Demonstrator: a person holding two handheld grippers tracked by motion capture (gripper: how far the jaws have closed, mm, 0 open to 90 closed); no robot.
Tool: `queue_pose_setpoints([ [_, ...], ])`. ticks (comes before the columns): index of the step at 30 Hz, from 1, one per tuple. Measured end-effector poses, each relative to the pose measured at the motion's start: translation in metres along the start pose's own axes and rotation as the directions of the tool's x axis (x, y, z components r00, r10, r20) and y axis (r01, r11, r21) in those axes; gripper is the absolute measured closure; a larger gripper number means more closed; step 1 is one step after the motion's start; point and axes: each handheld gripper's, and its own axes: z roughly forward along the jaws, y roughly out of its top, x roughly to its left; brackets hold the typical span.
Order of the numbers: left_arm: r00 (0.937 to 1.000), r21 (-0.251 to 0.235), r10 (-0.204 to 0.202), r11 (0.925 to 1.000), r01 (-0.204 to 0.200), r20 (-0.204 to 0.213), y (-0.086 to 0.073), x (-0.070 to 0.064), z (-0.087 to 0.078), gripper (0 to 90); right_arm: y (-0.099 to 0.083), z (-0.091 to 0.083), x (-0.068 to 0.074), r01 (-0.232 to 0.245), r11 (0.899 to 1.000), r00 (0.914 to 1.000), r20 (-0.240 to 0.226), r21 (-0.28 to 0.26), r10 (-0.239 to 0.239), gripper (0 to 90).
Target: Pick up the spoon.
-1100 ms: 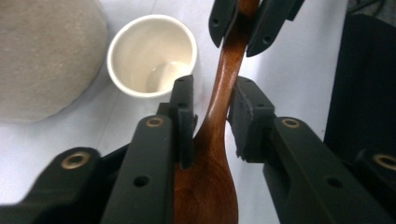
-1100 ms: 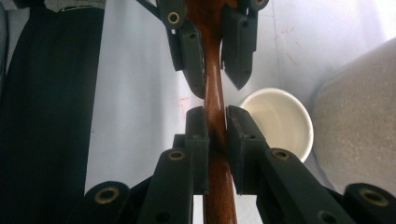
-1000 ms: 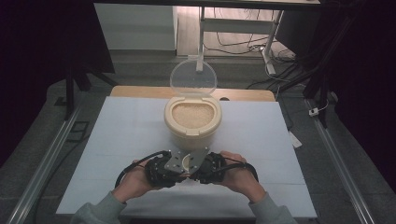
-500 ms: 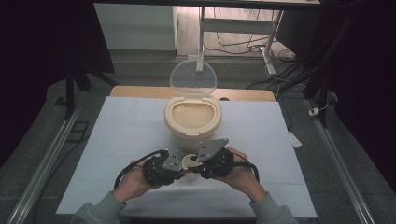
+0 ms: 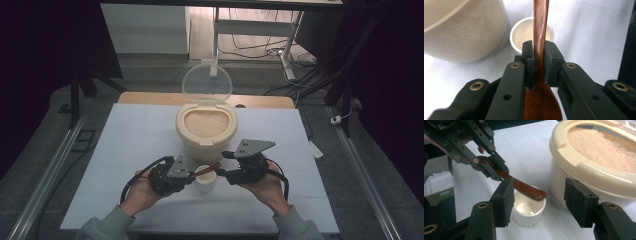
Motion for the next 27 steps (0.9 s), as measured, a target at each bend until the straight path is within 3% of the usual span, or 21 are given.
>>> queue_pose_setpoints([
  [11, 0.9981, -0.055, -0.028, 0.9982, 0.025, -0.054, -0.001, 0.002, -0.005, 79.1, -0.01, -0.001, -0.005, -0.103, 0.994, 0.9946, 0.013, -0.045, 0.103, 34.6],
  [27, 0.9953, -0.099, -0.038, 0.9946, 0.029, -0.089, -0.001, -0.001, -0.005, 79.1, -0.012, 0.015, 0.003, -0.158, 0.985, 0.9875, -0.013, -0.068, 0.157, 33.4],
])
